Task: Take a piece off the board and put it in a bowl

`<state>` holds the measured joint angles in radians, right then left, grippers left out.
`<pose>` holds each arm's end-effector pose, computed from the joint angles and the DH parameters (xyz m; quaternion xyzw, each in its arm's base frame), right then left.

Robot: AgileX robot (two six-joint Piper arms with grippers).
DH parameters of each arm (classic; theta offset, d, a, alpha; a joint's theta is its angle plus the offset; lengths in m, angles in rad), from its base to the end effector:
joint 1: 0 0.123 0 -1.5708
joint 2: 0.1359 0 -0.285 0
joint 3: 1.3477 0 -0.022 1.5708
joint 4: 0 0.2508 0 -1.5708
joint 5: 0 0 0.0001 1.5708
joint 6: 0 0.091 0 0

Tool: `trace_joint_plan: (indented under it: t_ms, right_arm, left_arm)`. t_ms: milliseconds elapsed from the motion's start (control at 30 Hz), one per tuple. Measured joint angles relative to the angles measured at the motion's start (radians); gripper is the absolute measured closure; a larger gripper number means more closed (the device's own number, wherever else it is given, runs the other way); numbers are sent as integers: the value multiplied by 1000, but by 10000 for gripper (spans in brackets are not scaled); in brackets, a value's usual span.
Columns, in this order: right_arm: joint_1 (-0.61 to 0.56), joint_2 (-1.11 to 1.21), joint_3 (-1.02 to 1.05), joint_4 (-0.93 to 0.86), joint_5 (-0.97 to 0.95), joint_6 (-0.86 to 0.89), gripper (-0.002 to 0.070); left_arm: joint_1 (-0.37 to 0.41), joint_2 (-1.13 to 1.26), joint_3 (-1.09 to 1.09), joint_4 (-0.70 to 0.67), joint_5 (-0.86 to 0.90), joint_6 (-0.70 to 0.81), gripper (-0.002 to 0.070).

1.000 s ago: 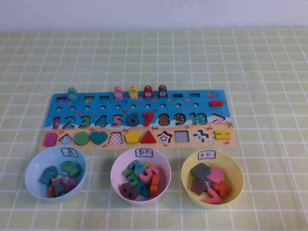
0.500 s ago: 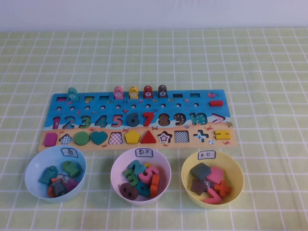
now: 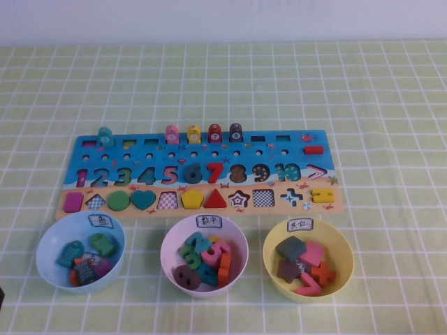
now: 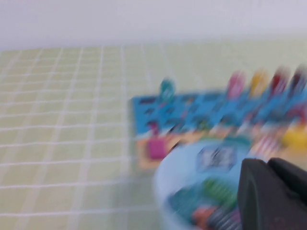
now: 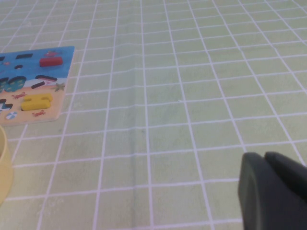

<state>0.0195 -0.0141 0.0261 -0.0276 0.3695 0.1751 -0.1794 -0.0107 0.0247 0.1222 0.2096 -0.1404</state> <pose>0.0526 0.0001 0.1719 0.0551 0.8012 0.0463 0.5940 0.0554 -0.0077 0.1865 0.0513 0.7514 -0.0562 0.6555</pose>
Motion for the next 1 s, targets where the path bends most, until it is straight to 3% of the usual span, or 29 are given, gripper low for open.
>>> trace_joint_plan:
  t_ms: [167,367,600,867,1000]
  right_arm:
    - [0,0,0,0,0,0,693]
    - [0,0,0,0,0,0,693]
    - [0,0,0,0,0,0,693]
    - [0,0,0,0,0,0,693]
    - [0,0,0,0,0,0,693]
  left_arm:
    - [0,0,0,-177,-181,-221,680]
    - [0,0,0,-212,-314,-265,680]
    - [0,0,0,-198,-333,-271,680]
    - [0,0,0,-204,-379,-392,680]
    - [0,0,-19,-207,-246,-487,680]
